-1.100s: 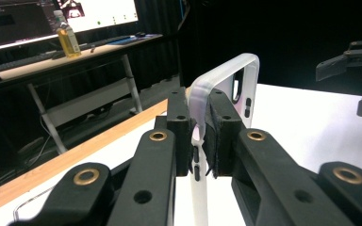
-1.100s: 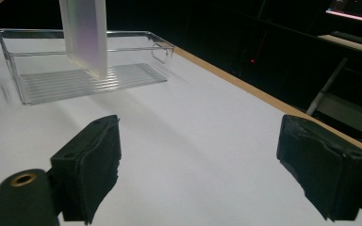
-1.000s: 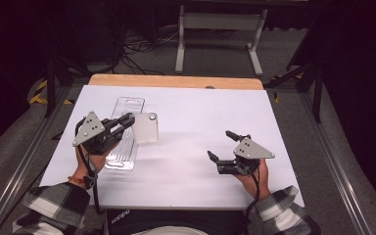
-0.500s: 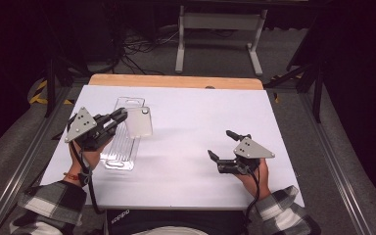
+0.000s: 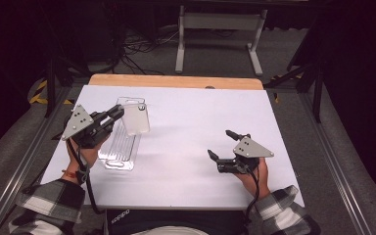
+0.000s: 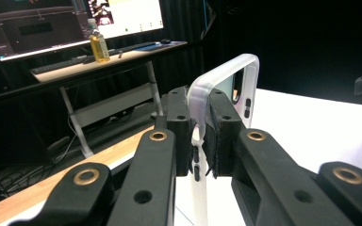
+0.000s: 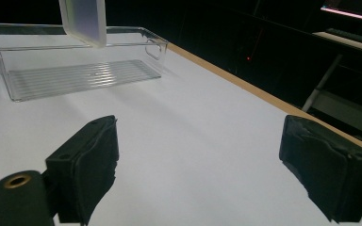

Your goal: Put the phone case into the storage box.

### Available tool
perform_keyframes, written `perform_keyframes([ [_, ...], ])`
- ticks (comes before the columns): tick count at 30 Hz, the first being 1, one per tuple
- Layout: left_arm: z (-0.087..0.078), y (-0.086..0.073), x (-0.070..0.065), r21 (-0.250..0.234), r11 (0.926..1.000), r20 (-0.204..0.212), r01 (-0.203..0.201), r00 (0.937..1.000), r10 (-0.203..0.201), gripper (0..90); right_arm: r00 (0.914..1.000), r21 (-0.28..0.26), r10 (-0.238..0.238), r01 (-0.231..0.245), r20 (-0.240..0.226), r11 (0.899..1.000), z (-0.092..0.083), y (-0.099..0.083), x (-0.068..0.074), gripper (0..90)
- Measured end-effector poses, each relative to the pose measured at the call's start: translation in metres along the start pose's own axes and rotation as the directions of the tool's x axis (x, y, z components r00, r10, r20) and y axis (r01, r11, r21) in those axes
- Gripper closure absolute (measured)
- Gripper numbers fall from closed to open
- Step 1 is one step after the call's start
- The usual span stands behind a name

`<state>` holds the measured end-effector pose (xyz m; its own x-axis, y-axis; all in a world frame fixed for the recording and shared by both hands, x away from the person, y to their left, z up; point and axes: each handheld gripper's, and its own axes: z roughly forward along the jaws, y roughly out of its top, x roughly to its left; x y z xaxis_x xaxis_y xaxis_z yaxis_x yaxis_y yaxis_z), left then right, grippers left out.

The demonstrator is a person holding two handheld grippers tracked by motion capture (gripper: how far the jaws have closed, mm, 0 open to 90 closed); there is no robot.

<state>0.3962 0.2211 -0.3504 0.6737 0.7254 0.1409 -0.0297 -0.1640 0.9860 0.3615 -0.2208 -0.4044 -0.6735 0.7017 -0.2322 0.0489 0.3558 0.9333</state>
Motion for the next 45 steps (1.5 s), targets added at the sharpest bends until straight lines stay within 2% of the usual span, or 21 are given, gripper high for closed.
perform_keyframes([
  [15, 0.003, 0.0, 0.007, 0.002, 1.0, -0.018, 0.003, 0.9998, -0.003, 82.3, 1.0, -0.002, 0.005, -0.005, 0.0, 1.0, 0.001, 0.0, 0.0, 13.5],
  [20, 0.005, -0.001, 0.011, 0.005, 1.0, -0.013, 0.003, 0.9999, -0.003, 82.3, 1.0, -0.003, 0.008, -0.008, -0.002, 1.0, 0.001, -0.001, 0.0, 13.5],
  [34, 0.008, -0.002, 0.022, 0.007, 1.0, -0.039, -0.002, 0.9993, 0.002, 82.3, 0.9999, -0.013, 0.01, -0.01, -0.004, 1.0, 0.0, 0.0, -0.001, 13.7],
  [45, 0.013, -0.004, 0.032, 0.006, 0.9999, -0.049, 0.009, 0.9988, -0.009, 82.3, 0.9999, -0.011, 0.011, -0.011, 0.0, 1.0, 0.0, 0.0, -0.001, 13.6],
])
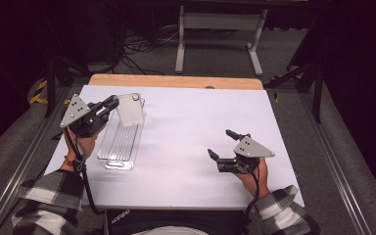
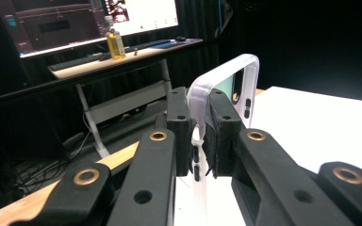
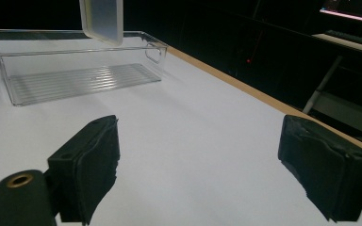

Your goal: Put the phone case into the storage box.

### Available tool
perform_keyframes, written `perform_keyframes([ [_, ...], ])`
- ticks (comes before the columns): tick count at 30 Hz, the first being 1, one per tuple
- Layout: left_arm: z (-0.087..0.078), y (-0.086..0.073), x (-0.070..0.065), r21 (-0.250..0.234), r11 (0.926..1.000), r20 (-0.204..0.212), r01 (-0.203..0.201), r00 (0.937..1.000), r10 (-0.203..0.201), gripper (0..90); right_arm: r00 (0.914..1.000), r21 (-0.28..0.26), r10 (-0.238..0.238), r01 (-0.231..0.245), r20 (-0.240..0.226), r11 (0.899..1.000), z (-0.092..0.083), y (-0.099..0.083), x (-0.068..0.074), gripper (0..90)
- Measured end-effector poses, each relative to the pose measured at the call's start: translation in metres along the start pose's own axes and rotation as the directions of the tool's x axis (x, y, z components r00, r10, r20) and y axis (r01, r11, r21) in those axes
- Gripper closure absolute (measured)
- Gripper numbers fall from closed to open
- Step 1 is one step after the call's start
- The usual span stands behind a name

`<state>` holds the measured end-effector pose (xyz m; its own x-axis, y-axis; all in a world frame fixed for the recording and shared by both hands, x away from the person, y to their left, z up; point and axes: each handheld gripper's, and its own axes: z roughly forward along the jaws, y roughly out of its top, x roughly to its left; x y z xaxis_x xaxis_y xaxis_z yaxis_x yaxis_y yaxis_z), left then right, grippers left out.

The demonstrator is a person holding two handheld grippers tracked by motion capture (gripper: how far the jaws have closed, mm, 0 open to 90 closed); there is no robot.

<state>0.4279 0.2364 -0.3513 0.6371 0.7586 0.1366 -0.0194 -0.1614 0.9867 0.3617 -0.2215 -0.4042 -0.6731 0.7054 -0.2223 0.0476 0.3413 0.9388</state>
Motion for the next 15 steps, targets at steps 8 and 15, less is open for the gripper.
perform_keyframes([
  [8, 0.001, 0.001, 0.008, -0.001, 1.0, -0.001, -0.006, 1.0, 0.006, 82.3, 1.0, 0.002, 0.006, -0.006, -0.007, 1.0, 0.001, 0.0, 0.0, 15.0],
  [15, 0.008, -0.002, 0.013, 0.004, 1.0, -0.007, 0.001, 1.0, -0.001, 82.3, 1.0, 0.005, 0.007, -0.007, -0.005, 1.0, 0.002, 0.0, 0.001, 13.5],
])
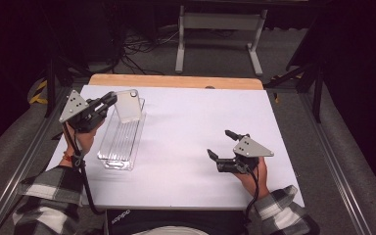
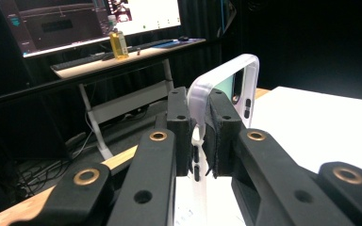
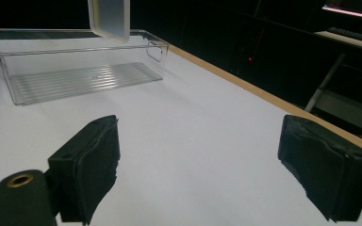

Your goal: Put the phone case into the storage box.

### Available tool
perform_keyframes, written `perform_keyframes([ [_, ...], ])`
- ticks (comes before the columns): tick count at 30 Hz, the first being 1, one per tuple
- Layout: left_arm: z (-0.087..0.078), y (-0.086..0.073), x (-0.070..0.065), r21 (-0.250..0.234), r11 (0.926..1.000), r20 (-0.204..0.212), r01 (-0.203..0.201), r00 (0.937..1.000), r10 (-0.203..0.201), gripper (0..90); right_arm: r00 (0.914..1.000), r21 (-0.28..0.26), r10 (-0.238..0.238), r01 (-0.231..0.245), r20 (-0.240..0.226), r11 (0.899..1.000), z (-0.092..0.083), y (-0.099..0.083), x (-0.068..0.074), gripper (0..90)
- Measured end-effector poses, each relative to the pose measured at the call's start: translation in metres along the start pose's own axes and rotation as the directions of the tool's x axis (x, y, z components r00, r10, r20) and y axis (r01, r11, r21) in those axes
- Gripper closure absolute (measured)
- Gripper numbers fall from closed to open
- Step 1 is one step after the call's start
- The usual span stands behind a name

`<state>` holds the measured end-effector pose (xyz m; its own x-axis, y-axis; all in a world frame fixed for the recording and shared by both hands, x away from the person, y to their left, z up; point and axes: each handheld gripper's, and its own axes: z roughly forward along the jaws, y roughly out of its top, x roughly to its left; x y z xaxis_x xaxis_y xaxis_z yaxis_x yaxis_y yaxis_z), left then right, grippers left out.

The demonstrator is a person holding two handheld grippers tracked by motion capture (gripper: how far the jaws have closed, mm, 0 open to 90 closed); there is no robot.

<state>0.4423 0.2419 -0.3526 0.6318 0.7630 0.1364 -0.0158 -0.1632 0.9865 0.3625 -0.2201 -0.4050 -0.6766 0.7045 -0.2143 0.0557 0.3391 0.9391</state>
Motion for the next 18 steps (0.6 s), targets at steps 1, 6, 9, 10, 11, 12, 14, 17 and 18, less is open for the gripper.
perform_keyframes([
  [1, 0.001, 0.0, 0.001, 0.002, 1.0, -0.001, -0.006, 1.0, 0.006, 82.3, 1.0, 0.0, 0.002, -0.002, -0.001, 1.0, 0.0, 0.0, 0.0, 13.3],
  [6, 0.008, 0.0, 0.003, 0.003, 1.0, -0.001, -0.005, 1.0, 0.005, 82.3, 0.9999, 0.006, 0.015, -0.015, -0.002, 1.0, 0.001, -0.001, 0.0, 12.5],
  [9, 0.013, -0.002, 0.007, 0.014, 0.9997, -0.019, -0.021, 0.9996, 0.021, 82.3, 0.9999, 0.005, 0.011, -0.011, -0.001, 1.0, 0.0, -0.001, -0.001, 12.1],
  [10, 0.015, -0.004, 0.01, 0.015, 0.9998, -0.024, -0.014, 0.9996, 0.014, 82.3, 0.9999, 0.005, 0.012, -0.012, 0.0, 1.0, 0.0, -0.001, -0.001, 12.1],
  [11, 0.015, -0.005, 0.011, 0.011, 0.9999, -0.027, -0.005, 0.9996, 0.006, 82.3, 0.9999, 0.008, 0.011, -0.011, 0.0, 1.0, 0.0, -0.001, -0.001, 12.1],
  [12, 0.015, -0.005, 0.011, 0.011, 0.9999, -0.027, -0.005, 0.9996, 0.006, 82.3, 0.9999, 0.008, 0.011, -0.011, -0.001, 1.0, 0.0, -0.001, -0.001, 12.1],
  [14, 0.014, -0.005, 0.015, -0.004, 1.0, -0.034, 0.001, 0.9994, -0.001, 82.3, 0.9999, 0.009, 0.012, -0.012, -0.004, 1.0, 0.0, -0.001, 0.0, 12.5],
  [17, 0.013, -0.004, 0.02, -0.003, 0.9999, -0.051, 0.011, 0.9986, -0.011, 82.3, 0.9999, 0.014, 0.01, -0.01, -0.007, 1.0, 0.0, -0.001, 0.001, 12.5],
  [18, 0.013, -0.004, 0.022, -0.002, 1.0, -0.052, 0.007, 0.9986, -0.007, 82.3, 0.9999, 0.015, 0.009, -0.009, -0.009, 1.0, 0.0, -0.001, 0.001, 12.5],
])
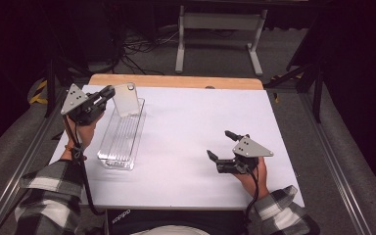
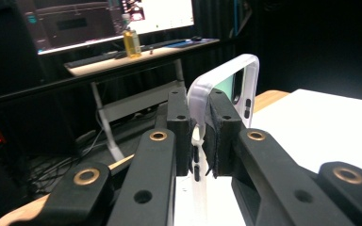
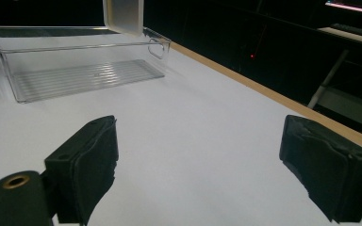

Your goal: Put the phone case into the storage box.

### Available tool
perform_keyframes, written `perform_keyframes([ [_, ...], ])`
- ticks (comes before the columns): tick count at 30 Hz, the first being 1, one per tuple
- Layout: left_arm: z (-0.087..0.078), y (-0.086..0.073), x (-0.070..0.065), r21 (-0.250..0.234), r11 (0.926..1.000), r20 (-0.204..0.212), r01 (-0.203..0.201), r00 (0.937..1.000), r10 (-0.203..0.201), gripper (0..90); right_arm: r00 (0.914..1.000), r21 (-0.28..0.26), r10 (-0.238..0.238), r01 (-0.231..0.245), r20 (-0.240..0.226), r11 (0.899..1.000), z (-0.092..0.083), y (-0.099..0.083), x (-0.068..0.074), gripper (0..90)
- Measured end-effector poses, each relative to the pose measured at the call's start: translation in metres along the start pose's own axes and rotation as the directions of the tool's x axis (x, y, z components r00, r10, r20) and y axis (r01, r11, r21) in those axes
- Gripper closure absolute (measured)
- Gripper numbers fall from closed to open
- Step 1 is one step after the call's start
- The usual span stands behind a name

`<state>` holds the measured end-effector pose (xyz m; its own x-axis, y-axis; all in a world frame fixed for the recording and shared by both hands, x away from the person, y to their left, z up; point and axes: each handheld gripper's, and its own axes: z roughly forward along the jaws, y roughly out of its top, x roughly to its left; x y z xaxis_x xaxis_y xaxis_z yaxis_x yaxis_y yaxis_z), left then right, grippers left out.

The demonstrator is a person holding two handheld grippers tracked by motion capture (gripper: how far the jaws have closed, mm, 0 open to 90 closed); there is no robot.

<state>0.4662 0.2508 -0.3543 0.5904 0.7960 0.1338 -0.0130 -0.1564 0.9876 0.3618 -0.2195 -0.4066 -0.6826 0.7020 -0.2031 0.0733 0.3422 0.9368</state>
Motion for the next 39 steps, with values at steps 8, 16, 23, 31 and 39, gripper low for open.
perform_keyframes([
  [8, 0.014, -0.007, 0.006, 0.031, 0.9995, 0.003, 0.007, 1.0, -0.007, 82.3, 1.0, 0.008, 0.001, -0.001, -0.006, 1.0, 0.002, -0.001, 0.0, 12.6],
  [16, 0.036, -0.02, 0.012, 0.055, 0.9985, 0.011, 0.008, 0.9999, -0.009, 82.3, 0.9998, 0.015, 0.006, -0.006, -0.017, 1.0, 0.003, -0.002, 0.0, 12.5],
  [23, 0.048, -0.029, 0.017, 0.069, 0.9976, 0.013, 0.011, 0.9999, -0.012, 82.3, 0.9998, 0.017, 0.003, -0.003, -0.019, 1.0, 0.003, -0.003, 0.0, 12.5],
  [31, 0.057, -0.036, 0.021, 0.073, 0.9974, 0.026, 0.0, 0.9997, -0.002, 82.3, 0.9996, 0.02, 0.007, -0.007, -0.026, 1.0, 0.004, -0.004, 0.0, 12.6],
  [39, 0.069, -0.046, 0.025, 0.096, 0.9954, 0.031, -0.01, 0.9995, 0.007, 82.2, 0.9995, 0.032, 0.015, -0.014, -0.028, 0.999, 0.005, -0.006, -0.001, 13.0],
])
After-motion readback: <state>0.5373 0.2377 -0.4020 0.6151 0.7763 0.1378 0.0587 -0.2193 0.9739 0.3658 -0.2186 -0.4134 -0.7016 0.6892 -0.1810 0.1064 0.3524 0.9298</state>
